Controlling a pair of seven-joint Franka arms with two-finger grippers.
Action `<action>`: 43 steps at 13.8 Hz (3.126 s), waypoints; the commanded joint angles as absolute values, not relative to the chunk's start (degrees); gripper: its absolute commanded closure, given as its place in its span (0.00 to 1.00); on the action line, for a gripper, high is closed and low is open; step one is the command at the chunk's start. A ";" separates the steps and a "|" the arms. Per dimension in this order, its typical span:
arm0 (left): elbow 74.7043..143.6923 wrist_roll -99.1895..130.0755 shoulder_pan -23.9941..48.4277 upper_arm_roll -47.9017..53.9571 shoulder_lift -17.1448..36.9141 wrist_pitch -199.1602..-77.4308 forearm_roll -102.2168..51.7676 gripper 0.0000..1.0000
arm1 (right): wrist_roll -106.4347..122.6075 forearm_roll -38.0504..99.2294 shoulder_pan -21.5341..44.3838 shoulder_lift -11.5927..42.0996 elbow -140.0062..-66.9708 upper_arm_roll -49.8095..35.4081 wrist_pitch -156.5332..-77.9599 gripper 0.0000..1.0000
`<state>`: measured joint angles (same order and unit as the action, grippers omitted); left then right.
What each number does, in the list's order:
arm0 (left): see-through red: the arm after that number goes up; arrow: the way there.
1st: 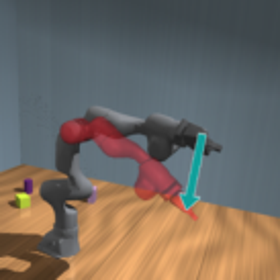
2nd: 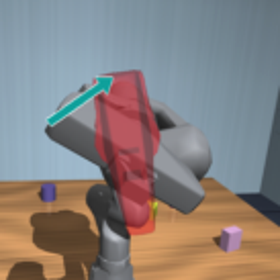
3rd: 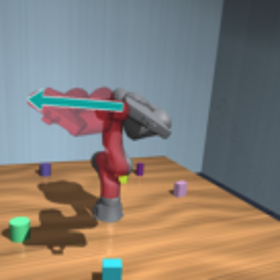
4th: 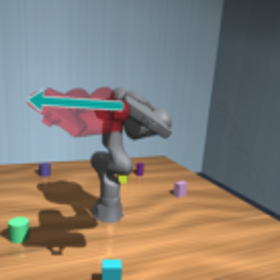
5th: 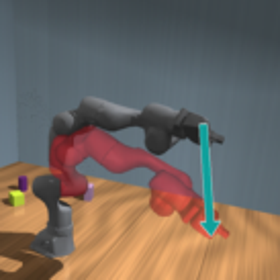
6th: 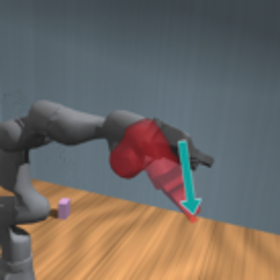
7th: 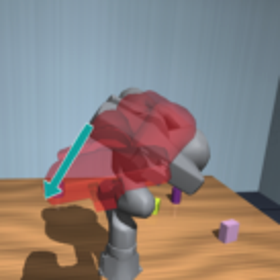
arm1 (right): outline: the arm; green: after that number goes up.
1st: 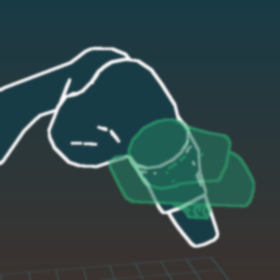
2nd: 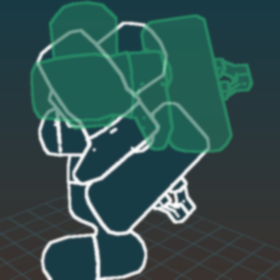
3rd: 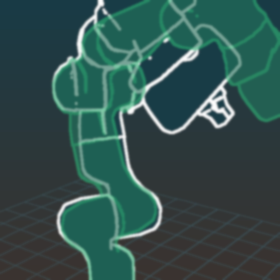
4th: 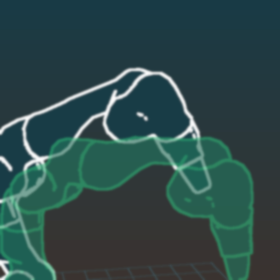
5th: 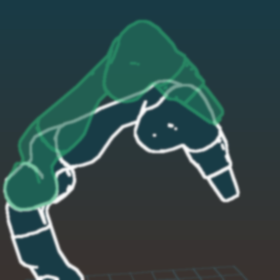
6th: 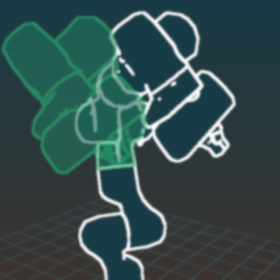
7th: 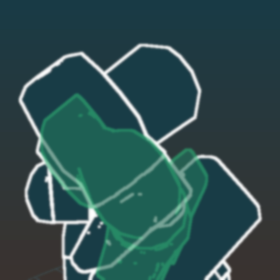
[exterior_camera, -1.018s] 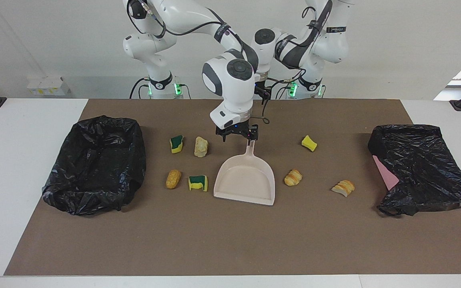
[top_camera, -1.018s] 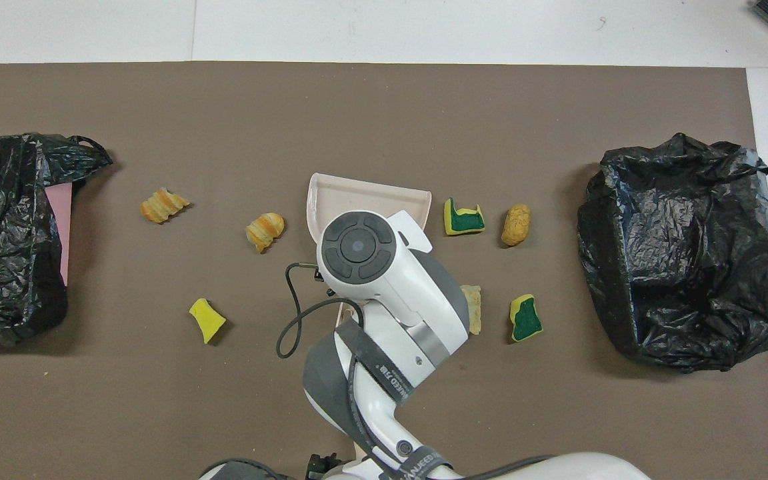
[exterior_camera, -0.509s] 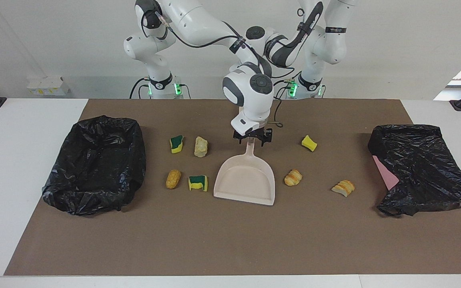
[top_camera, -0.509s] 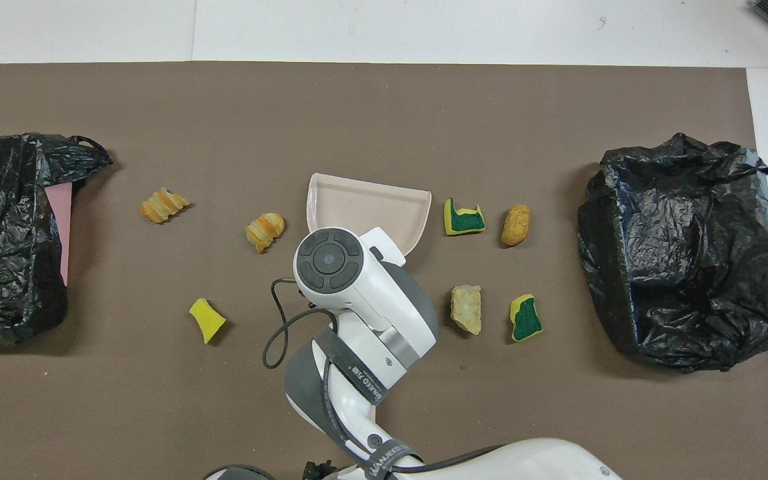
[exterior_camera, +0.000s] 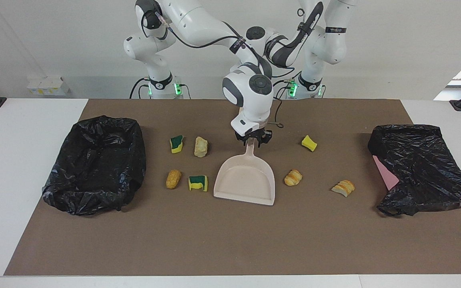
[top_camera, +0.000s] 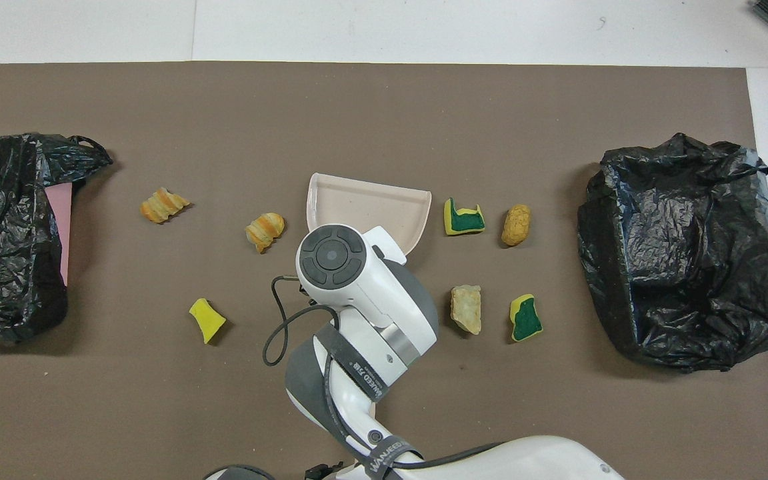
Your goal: Sweep and dump trash in bin
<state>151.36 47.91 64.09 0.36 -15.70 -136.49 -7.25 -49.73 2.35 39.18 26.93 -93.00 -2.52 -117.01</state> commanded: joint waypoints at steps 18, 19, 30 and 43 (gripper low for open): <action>136.51 25.14 22.88 -0.97 -16.46 -114.78 -1.49 1.00 | 5.65 -5.70 29.53 19.69 -93.43 -2.11 -108.19 1.00; 134.75 24.61 20.42 -0.97 -14.96 -114.79 -1.49 1.00 | 12.59 -6.06 28.49 20.04 -93.34 -2.02 -108.54 1.00; 122.26 7.14 1.51 -0.97 2.54 -123.03 0.26 1.00 | 44.64 -11.95 25.75 22.50 -93.51 -2.11 -111.44 1.00; 124.63 6.33 15.01 -0.26 4.66 -125.77 -8.07 1.00 | 47.55 -14.33 26.46 22.59 -95.10 -2.11 -111.71 1.00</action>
<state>123.62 6.70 11.73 0.59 5.59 -125.56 -5.18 45.86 -13.07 26.95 23.60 -93.80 -1.80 -110.49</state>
